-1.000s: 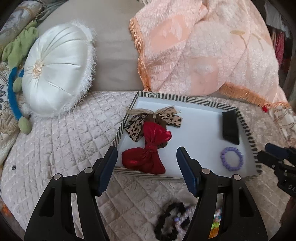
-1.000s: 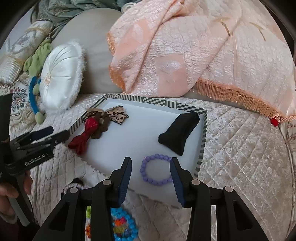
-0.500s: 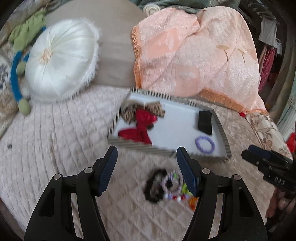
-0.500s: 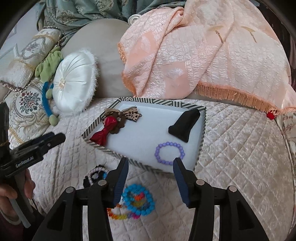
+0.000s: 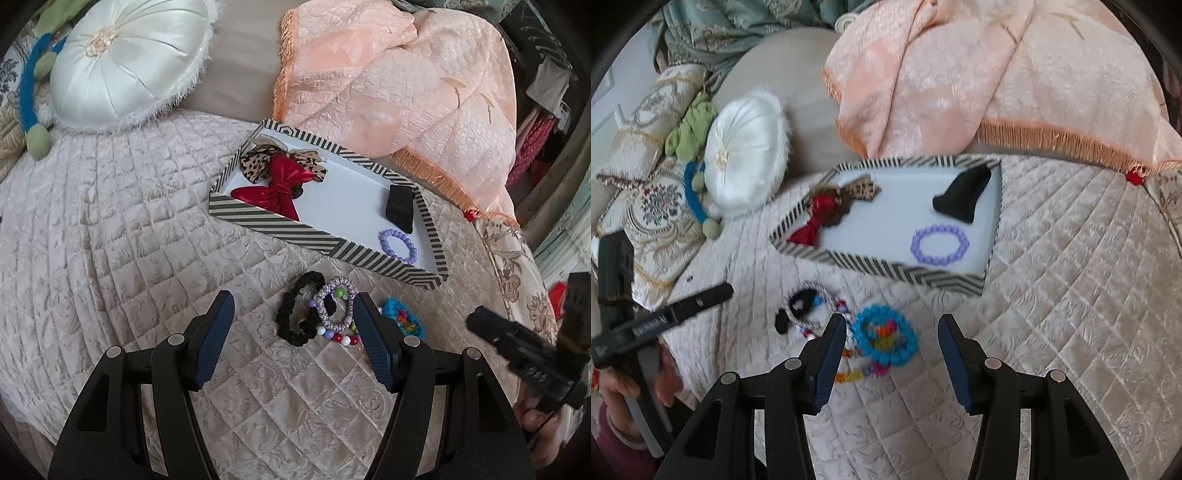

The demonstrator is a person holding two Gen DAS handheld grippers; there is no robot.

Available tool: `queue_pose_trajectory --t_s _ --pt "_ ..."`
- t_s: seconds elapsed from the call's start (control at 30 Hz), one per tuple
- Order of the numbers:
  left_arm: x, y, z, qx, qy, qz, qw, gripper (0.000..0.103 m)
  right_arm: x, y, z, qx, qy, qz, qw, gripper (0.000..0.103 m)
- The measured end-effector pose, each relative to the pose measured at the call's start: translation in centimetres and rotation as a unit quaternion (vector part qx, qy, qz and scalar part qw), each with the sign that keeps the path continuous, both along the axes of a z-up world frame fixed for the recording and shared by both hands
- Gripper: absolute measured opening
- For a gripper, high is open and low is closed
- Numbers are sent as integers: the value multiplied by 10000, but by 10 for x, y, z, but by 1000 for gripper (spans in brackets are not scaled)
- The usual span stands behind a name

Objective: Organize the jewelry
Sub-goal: 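Withdraw both tools from the tray back toward the remaining bracelets, then grasp the blue bead bracelet with the right tool while the left tool approaches the pile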

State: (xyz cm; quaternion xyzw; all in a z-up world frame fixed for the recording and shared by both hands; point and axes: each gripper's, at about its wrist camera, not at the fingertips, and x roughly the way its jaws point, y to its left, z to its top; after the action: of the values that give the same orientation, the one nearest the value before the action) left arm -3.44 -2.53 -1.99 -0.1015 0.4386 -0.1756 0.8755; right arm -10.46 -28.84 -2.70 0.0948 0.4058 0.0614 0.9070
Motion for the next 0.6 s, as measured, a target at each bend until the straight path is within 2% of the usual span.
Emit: queue_pose_trajectory --t_s 0.13,0.3,0.43,0.53,0.6 --pt "4 0 -5 -20 85 18 10000 67 8 -3 -16 -113 285 -79 9995 49" --pt "11 -2 -12 -178 269 20 9995 67 12 -3 -21 -134 359 -88 9992 49" --pt "14 -11 -16 6 298 -47 9995 67 18 -3 -31 -241 503 -90 9984 45" --pt "15 -20 -20 147 294 -148 9994 67 25 -7 -40 -214 634 -133 9977 37" --pt "17 -26 -22 229 278 -200 9991 67 29 -8 -42 -134 626 -123 9979 36"
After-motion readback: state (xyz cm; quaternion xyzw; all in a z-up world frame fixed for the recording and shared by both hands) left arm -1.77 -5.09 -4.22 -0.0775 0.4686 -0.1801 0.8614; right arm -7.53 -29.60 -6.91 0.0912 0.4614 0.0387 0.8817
